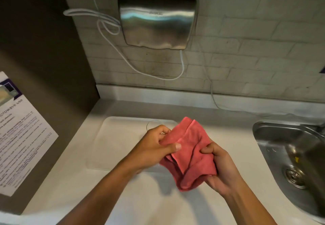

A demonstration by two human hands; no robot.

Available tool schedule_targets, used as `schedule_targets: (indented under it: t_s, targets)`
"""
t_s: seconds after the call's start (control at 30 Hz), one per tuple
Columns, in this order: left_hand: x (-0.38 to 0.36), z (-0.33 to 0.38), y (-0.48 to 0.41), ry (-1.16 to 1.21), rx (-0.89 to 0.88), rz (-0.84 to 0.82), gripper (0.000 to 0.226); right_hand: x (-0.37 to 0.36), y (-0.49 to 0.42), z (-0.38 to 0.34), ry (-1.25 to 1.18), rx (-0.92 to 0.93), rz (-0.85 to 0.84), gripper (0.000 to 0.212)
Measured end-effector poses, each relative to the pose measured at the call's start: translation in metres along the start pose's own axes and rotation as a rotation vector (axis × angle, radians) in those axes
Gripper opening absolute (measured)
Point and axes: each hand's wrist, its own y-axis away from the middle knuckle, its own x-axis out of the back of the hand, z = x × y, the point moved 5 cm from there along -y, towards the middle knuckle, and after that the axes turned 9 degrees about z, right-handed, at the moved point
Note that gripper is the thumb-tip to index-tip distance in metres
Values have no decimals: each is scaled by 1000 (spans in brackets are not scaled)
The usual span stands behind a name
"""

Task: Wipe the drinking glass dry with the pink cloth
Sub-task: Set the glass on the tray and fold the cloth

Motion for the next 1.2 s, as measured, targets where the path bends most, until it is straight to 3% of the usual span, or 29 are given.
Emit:
schedule_targets:
  t_s: [0.17, 0.27, 0.33, 0.4, 0.5, 0.63, 0.73, 0.8, 0.9, 1.0, 1.13, 1.2]
  targets:
    - [5, 25, -8, 147, 69, -126, 24, 0, 5, -3, 190, -52, -33, 55]
    - [10, 30, -11, 179, 131, -190, 41, 7, 8, -10, 361, -35, 63, 35]
    - [13, 27, -11, 215, 167, -228, 34, 9, 9, -22, 438, -3, 105, 32]
    - [11, 21, -6, 272, 199, -251, 34, 7, 10, -38, 387, 2, 99, 41]
    - [0, 9, 2, 389, 216, -230, 44, 7, 7, -53, 96, 8, 88, 61]
    - [-20, -1, 5, 459, 208, -154, 61, 12, 6, -37, -19, -50, 23, 44]
    - [-26, -5, 3, 469, 195, -174, 90, 24, 5, -30, 240, -9, 77, 36]
    - [-30, -11, 3, 422, 210, -224, 97, 30, 5, -36, 381, 39, 130, 38]
    - [-34, -20, 1, 416, 315, -119, 73, 38, 6, -54, 548, 111, 190, 40]
    - [-37, -33, -5, 290, 362, 35, 44, 37, 11, -69, 816, 141, 174, 22]
    - [-46, -36, -11, -14, 223, -42, 13, 51, 8, -83, 1085, 149, 179, 8]
    - [-50, -33, -19, -190, 142, -48, 12, 63, 3, -86, 1149, 125, 180, 8]
